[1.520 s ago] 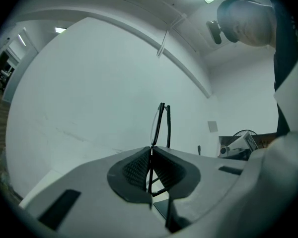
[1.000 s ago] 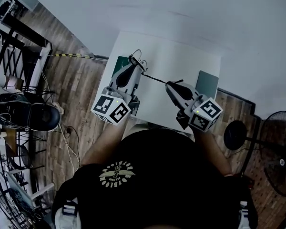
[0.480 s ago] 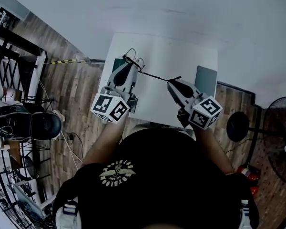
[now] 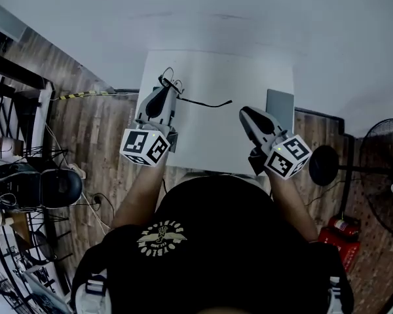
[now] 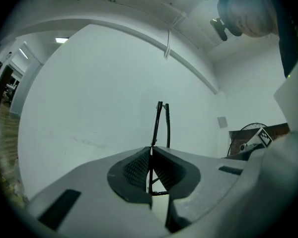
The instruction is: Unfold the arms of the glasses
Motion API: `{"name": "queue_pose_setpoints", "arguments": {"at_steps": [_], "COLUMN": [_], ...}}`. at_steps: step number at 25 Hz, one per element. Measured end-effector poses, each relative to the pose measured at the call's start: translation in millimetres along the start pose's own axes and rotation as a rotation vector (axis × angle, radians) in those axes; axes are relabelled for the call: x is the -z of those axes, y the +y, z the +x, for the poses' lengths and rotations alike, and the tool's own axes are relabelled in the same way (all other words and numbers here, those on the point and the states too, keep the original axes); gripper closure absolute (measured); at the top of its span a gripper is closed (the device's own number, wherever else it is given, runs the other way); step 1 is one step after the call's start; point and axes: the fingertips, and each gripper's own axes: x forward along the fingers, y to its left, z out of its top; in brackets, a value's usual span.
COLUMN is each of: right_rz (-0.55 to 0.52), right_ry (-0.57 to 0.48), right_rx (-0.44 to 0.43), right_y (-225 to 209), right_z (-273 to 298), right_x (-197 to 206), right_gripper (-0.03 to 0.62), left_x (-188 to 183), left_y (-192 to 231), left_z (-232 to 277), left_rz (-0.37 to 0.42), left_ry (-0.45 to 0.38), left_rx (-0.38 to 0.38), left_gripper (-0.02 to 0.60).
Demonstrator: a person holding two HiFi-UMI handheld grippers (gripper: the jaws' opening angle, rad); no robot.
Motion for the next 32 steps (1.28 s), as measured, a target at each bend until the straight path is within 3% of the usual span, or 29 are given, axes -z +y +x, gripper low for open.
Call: {"name": "queue_pose_setpoints", "arguments": {"at_steps": [12,24,32], "right_rz": [-0.027,-0.051,-0.080], "right_ry": [-0.037,-0.056,-0.054], "right_rx": [0.070,0.050,0.018], "right_y": [14.2,29.0,32.0], "right_z": [18.3,32.8,30.9], "right_x": [-1.4,-4.7,-3.0], "right_gripper": [0.562,0.562,0.559], "left_x": [26.0,51.2,62.9], "left_y": [1.0,-37.3,-71.1], "left_z": [10.6,13.3,21.0], "left_rz": [0.088,0.203,0.283], "left_ry": [0.122,0.239,0.262], "left_rx": [0.125,0.250,0.297], "left_gripper": [0.561,0.561,0.561]}}
